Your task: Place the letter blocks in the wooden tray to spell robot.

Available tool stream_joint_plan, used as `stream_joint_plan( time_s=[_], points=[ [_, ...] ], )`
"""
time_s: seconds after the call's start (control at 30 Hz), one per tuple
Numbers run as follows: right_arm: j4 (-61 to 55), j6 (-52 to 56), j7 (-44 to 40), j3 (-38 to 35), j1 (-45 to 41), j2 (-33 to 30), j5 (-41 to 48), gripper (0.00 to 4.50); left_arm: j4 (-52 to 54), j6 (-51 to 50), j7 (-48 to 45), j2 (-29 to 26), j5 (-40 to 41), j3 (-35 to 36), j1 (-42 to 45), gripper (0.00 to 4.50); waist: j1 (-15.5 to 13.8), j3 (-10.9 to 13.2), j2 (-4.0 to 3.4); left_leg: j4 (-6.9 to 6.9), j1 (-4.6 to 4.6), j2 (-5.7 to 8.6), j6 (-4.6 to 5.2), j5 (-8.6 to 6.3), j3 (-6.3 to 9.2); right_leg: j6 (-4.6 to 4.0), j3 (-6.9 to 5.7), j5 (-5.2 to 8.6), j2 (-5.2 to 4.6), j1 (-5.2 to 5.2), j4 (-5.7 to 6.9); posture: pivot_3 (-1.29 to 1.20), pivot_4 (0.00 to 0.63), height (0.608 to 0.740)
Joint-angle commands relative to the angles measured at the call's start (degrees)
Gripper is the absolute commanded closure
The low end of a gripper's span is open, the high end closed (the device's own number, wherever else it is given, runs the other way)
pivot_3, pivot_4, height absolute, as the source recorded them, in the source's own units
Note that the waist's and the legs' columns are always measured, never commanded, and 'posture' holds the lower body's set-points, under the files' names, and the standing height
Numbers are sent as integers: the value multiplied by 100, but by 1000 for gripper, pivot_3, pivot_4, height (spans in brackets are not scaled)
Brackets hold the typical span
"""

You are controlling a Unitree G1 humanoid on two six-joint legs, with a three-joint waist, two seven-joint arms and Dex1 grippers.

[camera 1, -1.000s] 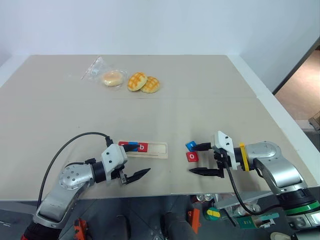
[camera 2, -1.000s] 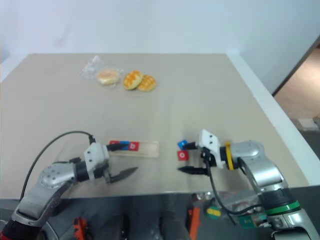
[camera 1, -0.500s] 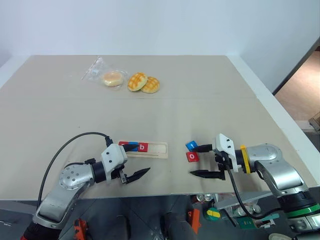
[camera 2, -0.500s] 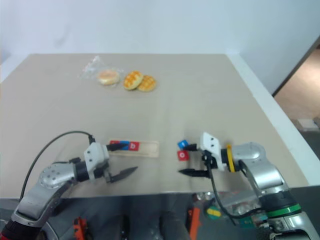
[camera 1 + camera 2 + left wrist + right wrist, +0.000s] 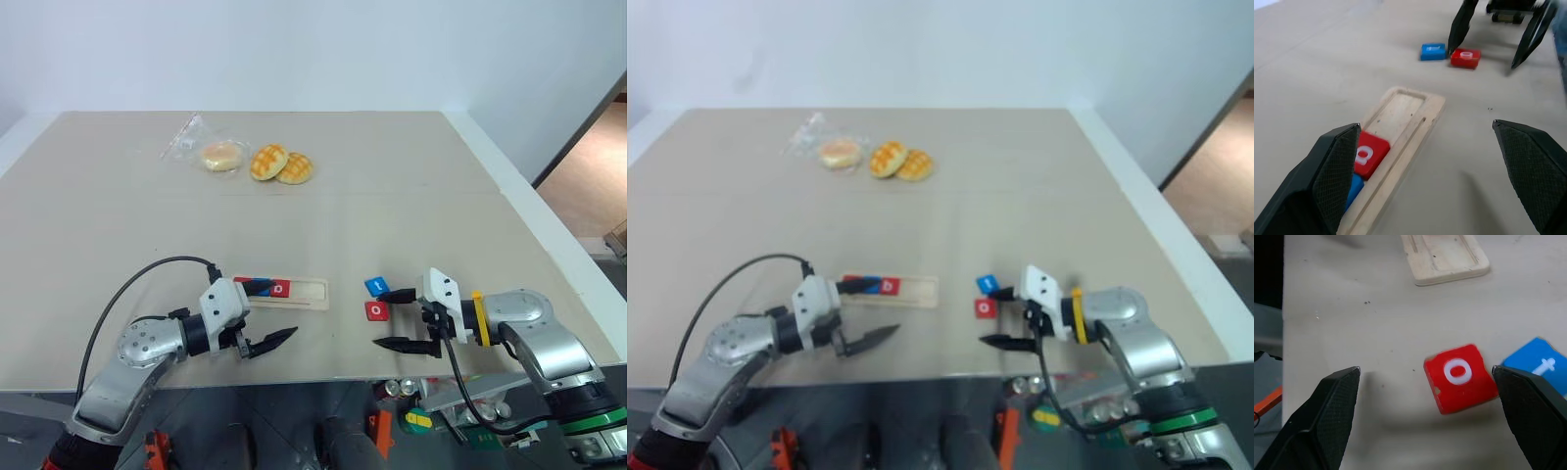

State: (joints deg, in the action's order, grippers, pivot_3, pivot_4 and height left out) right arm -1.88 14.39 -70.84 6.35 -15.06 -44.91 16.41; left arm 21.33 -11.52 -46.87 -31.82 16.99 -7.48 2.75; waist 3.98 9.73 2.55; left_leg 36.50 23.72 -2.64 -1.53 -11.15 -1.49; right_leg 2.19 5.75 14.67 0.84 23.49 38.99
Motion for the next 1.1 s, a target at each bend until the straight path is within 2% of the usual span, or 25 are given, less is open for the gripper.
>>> stream_joint_plan(
  time_s=[0.03, 0.2, 0.23, 0.33, 0.63, 0.87, 1.1],
  points=[
    [280, -251, 145, 19, -145, 145, -161, 42, 370, 54, -271, 15, 406, 75, 59, 0, 3, 0, 0, -1, -11, 0, 0, 0, -6, -11, 5, 6, -1, -6, 0, 0, 150, 740],
    [384, -315, 192, 50, -276, 350, -162, 42, 456, -146, -584, -125, 674, 20, 44, 0, 6, 1, 0, -4, -27, -2, 0, 0, -9, -16, 7, 7, 0, -16, 1, 0, 150, 740],
    [375, -259, 197, 43, -297, 391, -136, 282, 454, -192, -649, -160, 722, 7, 50, 0, 6, 1, 0, -5, -28, -2, 0, 0, -10, -15, 8, 7, 2, -15, 1, 0, 150, 740],
    [306, -85, 159, 44, -319, 455, -57, 282, 433, -305, -870, -245, 840, -41, 88, 0, 6, 1, 0, -6, -27, -2, 0, 0, -9, -14, 7, 7, 1, -16, 1, 0, 150, 740],
    [-423, 408, 83, -113, 193, 306, 273, 282, 396, -465, -1300, -403, 983, -143, 215, 0, 3, 1, 0, -8, -25, -1, 0, 0, -6, -12, 5, 10, 0, -15, 1, 0, 150, 740],
    [-1107, 687, 811, -364, 809, 400, 258, 282, 354, -446, -1230, -370, 880, -170, 247, 0, 0, 1, 0, -11, -27, -1, -1, -1, -6, -18, 6, 17, -1, -15, 1, 0, 150, 740],
    [-1938, 1144, 1978, -317, 1494, 709, 29, 282, 365, -511, -1160, -316, 914, -119, 206, 0, -8, -2, 5, -12, -29, -1, -2, -2, -7, -31, 8, 26, -2, -15, 1, 0, 150, 740]
  ],
)
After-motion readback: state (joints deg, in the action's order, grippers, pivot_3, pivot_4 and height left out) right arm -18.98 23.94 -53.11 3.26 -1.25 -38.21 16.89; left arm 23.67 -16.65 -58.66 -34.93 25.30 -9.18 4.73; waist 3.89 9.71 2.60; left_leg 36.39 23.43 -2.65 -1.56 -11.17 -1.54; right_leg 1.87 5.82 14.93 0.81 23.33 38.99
